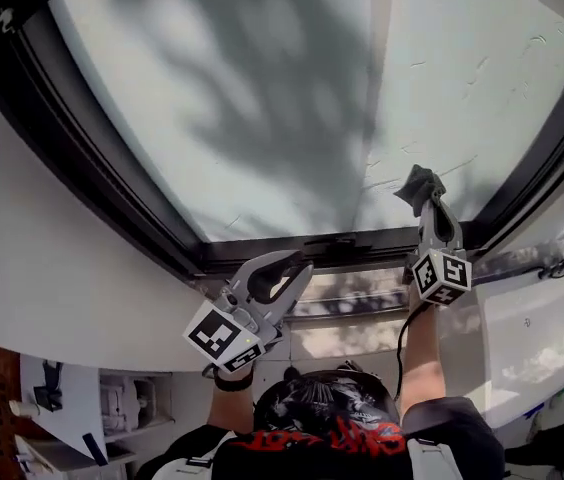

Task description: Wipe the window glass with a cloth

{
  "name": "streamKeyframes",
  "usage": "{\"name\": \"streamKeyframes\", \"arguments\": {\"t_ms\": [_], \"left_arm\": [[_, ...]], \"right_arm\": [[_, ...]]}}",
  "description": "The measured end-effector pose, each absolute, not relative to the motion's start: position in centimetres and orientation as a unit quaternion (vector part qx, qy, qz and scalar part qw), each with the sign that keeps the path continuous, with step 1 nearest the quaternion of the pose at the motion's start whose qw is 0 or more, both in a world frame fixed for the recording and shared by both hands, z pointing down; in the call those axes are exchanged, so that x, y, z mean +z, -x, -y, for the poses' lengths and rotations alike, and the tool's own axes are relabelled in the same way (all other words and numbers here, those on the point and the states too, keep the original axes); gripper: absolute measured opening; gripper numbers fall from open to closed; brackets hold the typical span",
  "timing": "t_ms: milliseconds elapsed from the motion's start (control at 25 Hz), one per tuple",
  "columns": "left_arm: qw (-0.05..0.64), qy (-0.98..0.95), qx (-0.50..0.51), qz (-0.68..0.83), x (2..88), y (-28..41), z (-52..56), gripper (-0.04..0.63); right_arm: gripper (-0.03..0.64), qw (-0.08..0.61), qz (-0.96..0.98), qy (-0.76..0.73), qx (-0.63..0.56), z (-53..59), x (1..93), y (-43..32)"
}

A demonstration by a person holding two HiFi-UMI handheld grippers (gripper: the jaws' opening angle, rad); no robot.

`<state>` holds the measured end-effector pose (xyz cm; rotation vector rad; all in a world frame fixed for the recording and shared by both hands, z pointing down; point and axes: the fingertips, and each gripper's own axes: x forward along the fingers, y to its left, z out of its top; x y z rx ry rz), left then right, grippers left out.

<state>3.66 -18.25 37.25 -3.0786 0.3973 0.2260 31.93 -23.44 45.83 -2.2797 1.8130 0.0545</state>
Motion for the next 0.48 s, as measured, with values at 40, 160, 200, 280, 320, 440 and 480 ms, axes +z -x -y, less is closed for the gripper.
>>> {"name": "streamKeyframes", "arguments": {"t_ms": [40,160,200,280,320,440,480], "left_arm": [[0.013,0.991,0.071,-0.117,37.3,-4.9,18.0,0.048],[0.013,0.995,0.069,-0.073,37.3,-8.2,16.5,0.048],[0.016,0.996,0.069,-0.062,37.1,-9.0,16.0,0.048],[0.022,0.996,0.067,-0.055,37.0,-9.8,15.3,0.048],[0.024,0.996,0.066,-0.059,37.0,-9.7,15.2,0.048],[0.026,0.994,0.063,-0.088,37.0,-8.4,16.0,0.048],[0.026,0.992,0.063,-0.104,37.0,-7.5,16.6,0.048]], "right_arm": [[0.026,0.109,-0.590,0.800,0.016,22.0,46.1,-35.3],[0.026,0.096,-0.487,0.868,0.013,16.7,46.3,-44.8],[0.026,0.093,-0.450,0.888,0.012,15.1,46.4,-47.2],[0.026,0.096,-0.404,0.910,0.003,13.6,46.9,-50.0],[0.026,0.100,-0.404,0.909,-0.003,13.8,47.2,-49.9],[0.026,0.102,-0.474,0.874,-0.010,17.4,47.5,-44.2],[0.026,0.106,-0.511,0.853,-0.011,19.2,47.4,-40.7]]}}
